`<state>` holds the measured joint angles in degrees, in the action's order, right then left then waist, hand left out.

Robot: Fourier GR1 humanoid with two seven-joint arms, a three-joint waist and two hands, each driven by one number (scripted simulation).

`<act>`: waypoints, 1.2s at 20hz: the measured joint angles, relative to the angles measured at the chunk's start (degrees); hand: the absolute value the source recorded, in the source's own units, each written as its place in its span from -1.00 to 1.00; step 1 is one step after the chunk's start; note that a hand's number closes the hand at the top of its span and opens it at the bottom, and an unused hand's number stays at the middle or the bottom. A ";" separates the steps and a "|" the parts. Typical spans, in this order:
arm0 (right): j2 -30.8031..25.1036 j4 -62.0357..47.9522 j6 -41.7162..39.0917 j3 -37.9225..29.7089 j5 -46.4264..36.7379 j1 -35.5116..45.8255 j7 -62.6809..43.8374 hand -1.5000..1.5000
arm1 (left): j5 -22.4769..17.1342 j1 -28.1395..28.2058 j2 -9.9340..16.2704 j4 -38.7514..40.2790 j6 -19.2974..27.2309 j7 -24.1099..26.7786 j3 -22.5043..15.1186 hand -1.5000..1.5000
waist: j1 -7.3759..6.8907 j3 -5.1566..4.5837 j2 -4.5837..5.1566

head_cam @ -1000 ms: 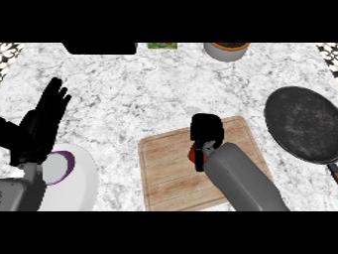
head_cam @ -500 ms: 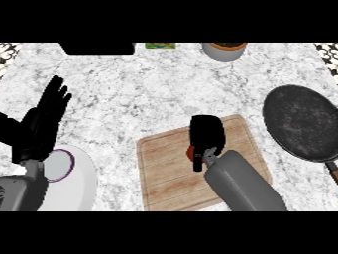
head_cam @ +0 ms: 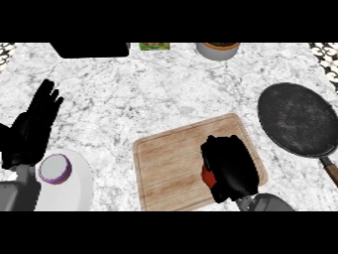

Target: Pick the bell pepper from the cutting board and place it in the pan

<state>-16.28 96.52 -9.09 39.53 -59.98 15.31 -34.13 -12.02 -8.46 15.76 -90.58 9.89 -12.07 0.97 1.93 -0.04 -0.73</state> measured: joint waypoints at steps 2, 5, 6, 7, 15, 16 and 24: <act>-2.65 7.14 0.13 0.02 -2.31 -0.73 -0.93 1.00 | -0.37 0.15 0.56 -0.11 -0.52 -0.36 0.49 0.00 | 0.10 -0.01 -0.06; -5.22 17.84 -2.51 -0.31 -4.80 -1.63 -3.49 1.00 | 0.24 0.08 0.15 0.52 -0.64 0.24 0.11 0.00 | -0.12 -0.01 0.08; -6.25 20.93 -3.40 -0.94 -5.10 -2.32 -3.82 1.00 | 0.53 0.22 -0.11 -0.20 -0.46 -0.14 -0.27 0.00 | -0.36 -0.01 0.15; -6.59 24.16 -5.31 -1.60 -5.09 -2.44 -4.79 1.00 | 0.45 -0.19 -0.07 0.11 -0.66 -0.17 -0.05 0.00 | -0.51 0.00 0.22; -7.76 32.36 -9.69 -15.40 0.13 -3.87 -3.66 1.00 | 0.84 -0.89 -1.24 0.90 -2.07 0.28 0.25 0.00 | -1.58 0.03 0.65; -7.88 31.82 -9.18 -17.47 0.66 -4.11 -2.93 1.00 | 1.14 -1.04 -1.51 0.67 -1.82 -0.11 0.06 0.00 | -1.64 0.03 0.67; -11.22 19.29 -1.33 -36.60 9.32 -4.89 11.22 1.00 | 1.96 -1.32 -2.38 0.60 -2.19 -0.07 0.18 0.00 | -1.95 0.08 0.81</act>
<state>-27.50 115.81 -10.42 2.93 -50.66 10.41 -22.91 -10.05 -9.78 13.38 -89.98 7.70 -12.15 1.15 -0.01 0.04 0.08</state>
